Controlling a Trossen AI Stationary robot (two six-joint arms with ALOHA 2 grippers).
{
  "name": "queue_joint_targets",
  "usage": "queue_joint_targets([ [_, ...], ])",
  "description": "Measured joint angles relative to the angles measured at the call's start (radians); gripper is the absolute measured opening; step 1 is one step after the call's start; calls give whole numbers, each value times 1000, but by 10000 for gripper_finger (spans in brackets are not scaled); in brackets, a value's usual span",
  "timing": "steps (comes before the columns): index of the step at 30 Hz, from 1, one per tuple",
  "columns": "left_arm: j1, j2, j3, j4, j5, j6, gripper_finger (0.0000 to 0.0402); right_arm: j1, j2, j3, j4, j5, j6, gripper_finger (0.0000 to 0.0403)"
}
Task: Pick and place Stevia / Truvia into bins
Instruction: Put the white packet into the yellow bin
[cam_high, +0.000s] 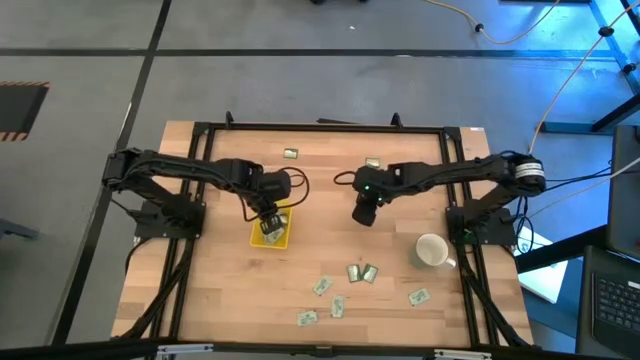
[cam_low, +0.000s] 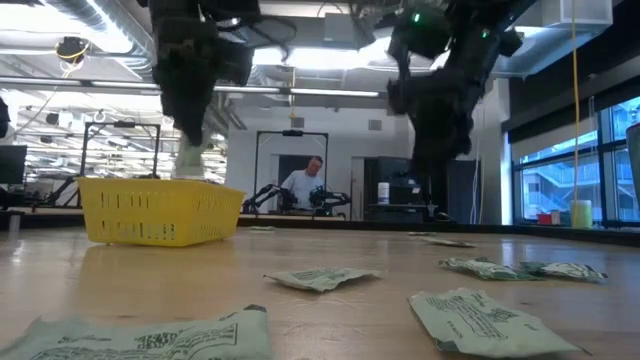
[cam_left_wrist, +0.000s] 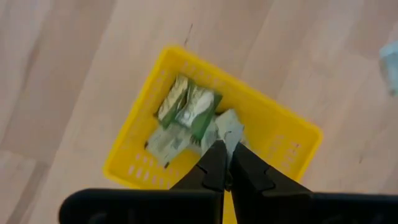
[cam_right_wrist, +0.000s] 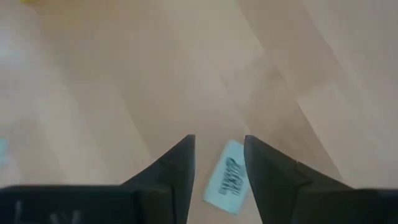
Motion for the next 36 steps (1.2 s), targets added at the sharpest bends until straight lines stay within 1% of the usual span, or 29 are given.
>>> queue_joint_targets([
  [7,0,79,-15,-4,10,-6,9,0,99,-1,-64,20,53,141],
  [13,1,131,-15,-5,10,-6,30,0,170,-1,-61,19,60,141],
  [21,2,125,-15,-1,11,1,71,0,227,1,-62,19,57,141],
  [27,2,124,-15,-3,11,2,82,0,241,5,-70,21,78,140],
  [31,2,124,-15,-2,11,3,80,0,242,3,-71,22,80,124],
  [36,2,124,-15,-2,11,3,77,-1,243,3,-74,25,79,79],
])
